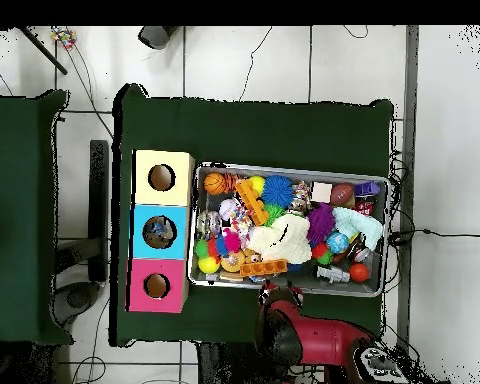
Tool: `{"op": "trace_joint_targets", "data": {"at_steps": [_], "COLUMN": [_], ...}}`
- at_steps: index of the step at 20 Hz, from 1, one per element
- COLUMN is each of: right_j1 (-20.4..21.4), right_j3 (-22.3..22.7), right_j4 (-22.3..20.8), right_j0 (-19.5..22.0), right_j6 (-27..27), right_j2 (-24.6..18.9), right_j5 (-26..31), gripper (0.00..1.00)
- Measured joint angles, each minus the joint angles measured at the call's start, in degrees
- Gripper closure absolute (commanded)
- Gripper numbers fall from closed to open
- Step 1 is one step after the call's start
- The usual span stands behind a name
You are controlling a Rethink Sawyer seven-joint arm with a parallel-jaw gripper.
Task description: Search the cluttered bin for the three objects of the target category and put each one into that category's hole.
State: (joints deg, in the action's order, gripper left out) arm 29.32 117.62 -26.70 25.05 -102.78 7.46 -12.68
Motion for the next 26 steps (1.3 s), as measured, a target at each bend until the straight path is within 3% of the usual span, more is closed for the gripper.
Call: {"op": "trace_joint_targets", "data": {"at_steps": [15, 16, 26], "right_j1": [0.0, 0.0, 0.0], "right_j3": [0.0, 0.1, 0.4], "right_j4": [0.6, 0.9, 1.7], "right_j0": [0.4, 0.4, 1.1], "right_j6": [0.0, 0.0, 0.0], "right_j2": [0.0, 0.0, -0.2], "right_j5": [0.0, 0.0, -0.1], "gripper": [0.00, 1.00, 1.00]}}
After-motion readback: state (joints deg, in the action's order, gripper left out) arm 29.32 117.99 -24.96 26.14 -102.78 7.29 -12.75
